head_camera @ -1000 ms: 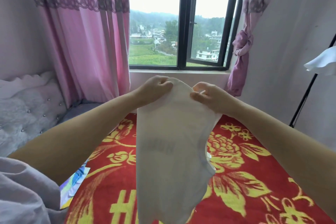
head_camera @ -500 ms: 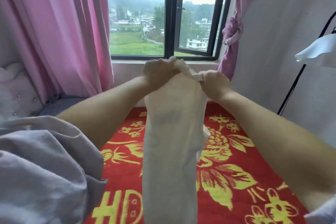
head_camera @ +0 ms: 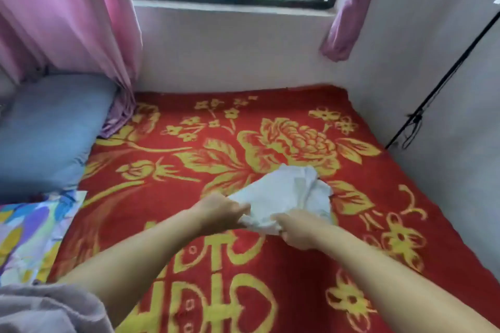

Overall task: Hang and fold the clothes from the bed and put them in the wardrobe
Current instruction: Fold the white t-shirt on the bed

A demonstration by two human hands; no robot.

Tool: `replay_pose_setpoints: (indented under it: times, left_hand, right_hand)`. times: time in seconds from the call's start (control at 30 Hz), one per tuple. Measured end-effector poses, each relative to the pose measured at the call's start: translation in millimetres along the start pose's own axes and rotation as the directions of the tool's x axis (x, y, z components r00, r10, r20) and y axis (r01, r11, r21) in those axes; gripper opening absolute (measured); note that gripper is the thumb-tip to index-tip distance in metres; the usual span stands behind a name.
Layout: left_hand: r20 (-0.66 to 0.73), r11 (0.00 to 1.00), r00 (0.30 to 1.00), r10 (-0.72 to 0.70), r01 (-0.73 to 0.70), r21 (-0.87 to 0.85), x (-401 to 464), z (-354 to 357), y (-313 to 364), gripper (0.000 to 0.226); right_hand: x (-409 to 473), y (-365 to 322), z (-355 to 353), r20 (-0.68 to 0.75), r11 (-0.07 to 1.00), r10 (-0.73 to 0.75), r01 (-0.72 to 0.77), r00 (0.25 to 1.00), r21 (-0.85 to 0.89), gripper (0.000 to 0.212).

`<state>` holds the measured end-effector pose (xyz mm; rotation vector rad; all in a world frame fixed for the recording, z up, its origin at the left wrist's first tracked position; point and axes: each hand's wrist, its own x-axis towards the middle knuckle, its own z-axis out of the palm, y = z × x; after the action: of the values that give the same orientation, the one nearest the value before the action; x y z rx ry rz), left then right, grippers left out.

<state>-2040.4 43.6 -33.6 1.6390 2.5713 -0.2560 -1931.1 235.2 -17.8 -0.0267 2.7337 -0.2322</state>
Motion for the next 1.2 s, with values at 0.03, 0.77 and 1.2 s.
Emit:
replay_pose_setpoints:
  times: [0.03,0.77,1.2]
  left_hand:
    - [0.099,0.999,0.995,0.022,-0.017,-0.047,-7.2,51.9,12.1,0.032]
    - [0.752,0.963,0.611,0.247,-0.071,-0.259,-97.8,354.6,88.3,0.029]
    - [0.559,0.017,0.759,-0.334,0.598,-0.802,73.9,251.6,158.6,0.024]
  right_hand:
    - [7.2,-2.1,54.7,0.066,0.999,0.02,-0.022,0.998,0.034,0.038]
    - [46.0,-53.6,371.4,0.702,0.952,-0.238,0.019,0.672,0.305,0.07]
    - [61.3,158.2,269.4,0.391,0.663,0.134,-0.376,0.91,0.648,0.047]
